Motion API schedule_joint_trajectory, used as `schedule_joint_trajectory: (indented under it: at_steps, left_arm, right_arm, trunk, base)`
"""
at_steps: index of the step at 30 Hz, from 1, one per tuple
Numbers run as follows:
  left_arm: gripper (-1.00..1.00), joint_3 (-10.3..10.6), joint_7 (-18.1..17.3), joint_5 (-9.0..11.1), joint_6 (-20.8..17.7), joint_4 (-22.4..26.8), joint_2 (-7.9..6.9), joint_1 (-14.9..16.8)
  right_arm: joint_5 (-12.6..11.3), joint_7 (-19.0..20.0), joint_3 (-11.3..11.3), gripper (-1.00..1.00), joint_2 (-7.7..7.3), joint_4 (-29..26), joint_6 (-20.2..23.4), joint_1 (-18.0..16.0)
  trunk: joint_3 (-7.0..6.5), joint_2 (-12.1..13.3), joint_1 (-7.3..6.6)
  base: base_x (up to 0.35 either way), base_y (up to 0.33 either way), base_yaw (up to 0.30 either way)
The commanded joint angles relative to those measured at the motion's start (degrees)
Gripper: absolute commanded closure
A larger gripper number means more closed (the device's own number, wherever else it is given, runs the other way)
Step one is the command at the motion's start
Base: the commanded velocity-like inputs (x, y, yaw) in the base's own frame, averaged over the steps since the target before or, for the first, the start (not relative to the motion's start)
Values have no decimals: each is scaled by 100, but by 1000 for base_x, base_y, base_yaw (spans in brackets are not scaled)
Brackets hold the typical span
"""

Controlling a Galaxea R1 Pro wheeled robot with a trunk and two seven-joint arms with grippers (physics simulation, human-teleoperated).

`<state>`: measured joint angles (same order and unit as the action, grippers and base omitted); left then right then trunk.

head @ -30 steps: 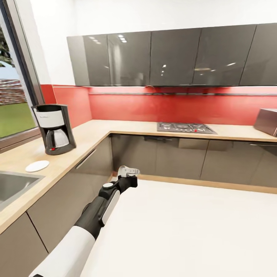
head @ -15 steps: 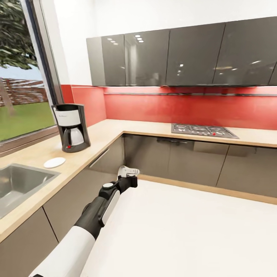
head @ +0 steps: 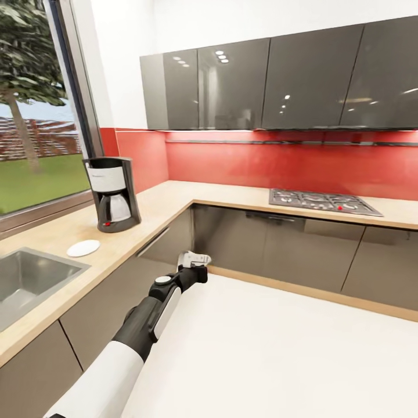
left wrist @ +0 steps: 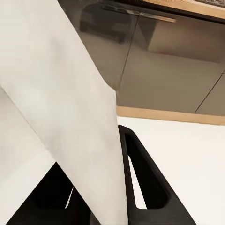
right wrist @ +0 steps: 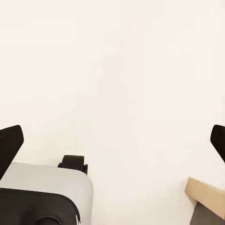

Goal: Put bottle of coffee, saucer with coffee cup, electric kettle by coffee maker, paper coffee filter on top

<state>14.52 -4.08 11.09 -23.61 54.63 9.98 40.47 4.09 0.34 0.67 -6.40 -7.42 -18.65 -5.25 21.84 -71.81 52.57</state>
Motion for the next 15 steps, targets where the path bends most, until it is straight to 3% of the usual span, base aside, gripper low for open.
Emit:
schedule_joint_trajectory:
  at_steps: [1,6,15]
  left_arm:
    - [100,0,-5,25,-30,3,2,4]
    - [100,-1,-5,25,-30,3,2,4]
    - [100,-2,-5,25,-30,1,2,4]
  right_arm:
    - [39,0,2,-100,-2,3,-16,-2]
    - [39,1,3,-100,-7,3,-16,-2]
    - [48,9,3,-100,-2,4,-7,-2]
  trunk:
    - [7,-4,1]
    - [7,-4,1]
    - [-11,36,-21]
  base:
    - [141,-79,242]
    - [214,-126,201]
    - [46,-24,21]
